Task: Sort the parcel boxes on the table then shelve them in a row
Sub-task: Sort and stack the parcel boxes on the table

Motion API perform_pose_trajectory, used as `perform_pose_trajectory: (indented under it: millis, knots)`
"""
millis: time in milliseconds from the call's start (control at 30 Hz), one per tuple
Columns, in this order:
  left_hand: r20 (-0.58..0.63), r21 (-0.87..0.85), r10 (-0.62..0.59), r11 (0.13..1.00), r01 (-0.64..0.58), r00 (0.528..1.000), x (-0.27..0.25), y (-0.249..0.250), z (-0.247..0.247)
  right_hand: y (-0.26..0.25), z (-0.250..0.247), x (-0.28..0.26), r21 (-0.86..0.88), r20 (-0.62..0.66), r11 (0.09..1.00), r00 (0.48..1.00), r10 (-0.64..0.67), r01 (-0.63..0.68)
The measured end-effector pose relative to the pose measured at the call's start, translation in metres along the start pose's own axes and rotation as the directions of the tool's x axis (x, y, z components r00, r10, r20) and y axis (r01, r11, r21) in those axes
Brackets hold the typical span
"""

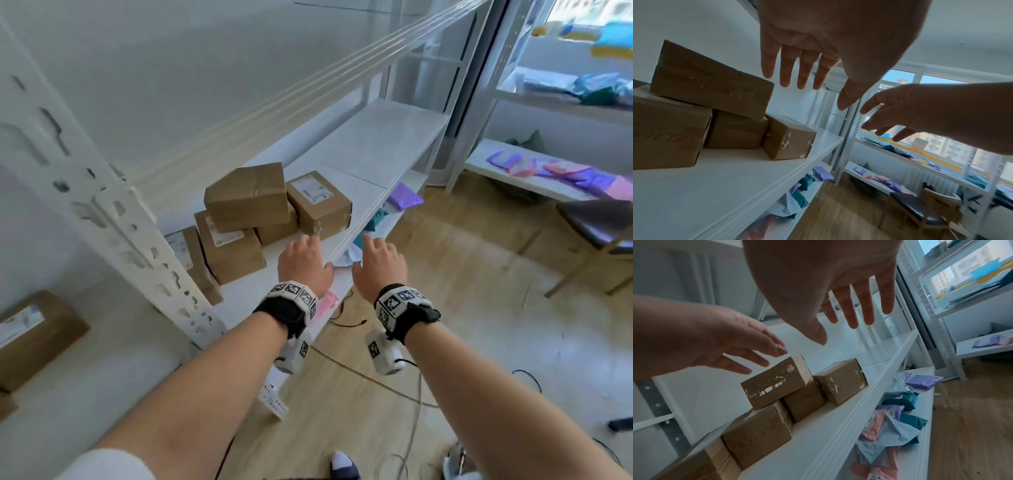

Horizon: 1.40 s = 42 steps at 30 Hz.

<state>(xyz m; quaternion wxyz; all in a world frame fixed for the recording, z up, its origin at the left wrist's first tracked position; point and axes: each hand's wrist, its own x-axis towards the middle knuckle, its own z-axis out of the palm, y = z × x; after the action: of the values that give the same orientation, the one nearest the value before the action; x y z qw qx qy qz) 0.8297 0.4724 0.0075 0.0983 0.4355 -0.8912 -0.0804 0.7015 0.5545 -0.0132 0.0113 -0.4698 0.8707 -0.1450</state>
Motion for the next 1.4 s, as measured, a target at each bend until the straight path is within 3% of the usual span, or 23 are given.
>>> perform_pose_trajectory:
  millis: [367, 600, 767, 833, 933, 1000, 1133, 1233, 1400]
  knots:
    - [0.099, -0.073, -0.285, 0.954, 0.292, 0.953, 0.103, -0.011, 0.041, 0.022, 0.037, 0.136, 0.015, 0.086, 0.996, 0.993, -0.085, 0.084]
    - [0.067, -0.182, -0.246, 0.95, 0.254, 0.967, 0.141, -0.013, 0.091, 0.026, 0.084, 0.195, 0.093, 0.085, 0.992, 0.992, -0.092, 0.084]
    - [0.114, -0.249, -0.232, 0.935, 0.254, 0.966, 0.158, -0.018, 0.117, 0.028, 0.115, 0.225, 0.284, 0.119, 0.954, 0.983, -0.138, 0.099]
    - [0.097, -0.306, -0.251, 0.913, 0.269, 0.963, 0.159, -0.019, 0.122, 0.028, 0.122, 0.227, 0.392, 0.093, 0.916, 0.987, -0.13, 0.084]
    - [-0.009, -0.371, -0.346, 0.872, 0.318, 0.938, 0.153, -0.019, 0.123, 0.028, 0.12, 0.222, 0.465, 0.05, 0.885, 0.999, 0.012, -0.034]
    - [-0.057, -0.366, -0.405, 0.859, 0.358, 0.913, 0.148, -0.016, 0.119, 0.031, 0.114, 0.212, 0.451, 0.089, 0.881, 0.989, 0.114, -0.142]
    - [0.056, -0.219, -0.444, 0.868, 0.445, 0.894, 0.138, -0.009, 0.108, 0.035, 0.11, 0.186, 0.272, 0.222, 0.934, 0.96, 0.173, -0.231]
    - [0.135, -0.12, -0.434, 0.885, 0.45, 0.891, 0.122, 0.002, 0.102, 0.036, 0.103, 0.162, 0.217, 0.216, 0.945, 0.956, 0.198, -0.245]
    - [0.181, -0.127, -0.42, 0.887, 0.444, 0.889, 0.08, 0.018, 0.091, 0.032, 0.08, 0.112, 0.169, 0.215, 0.936, 0.938, 0.271, -0.309]
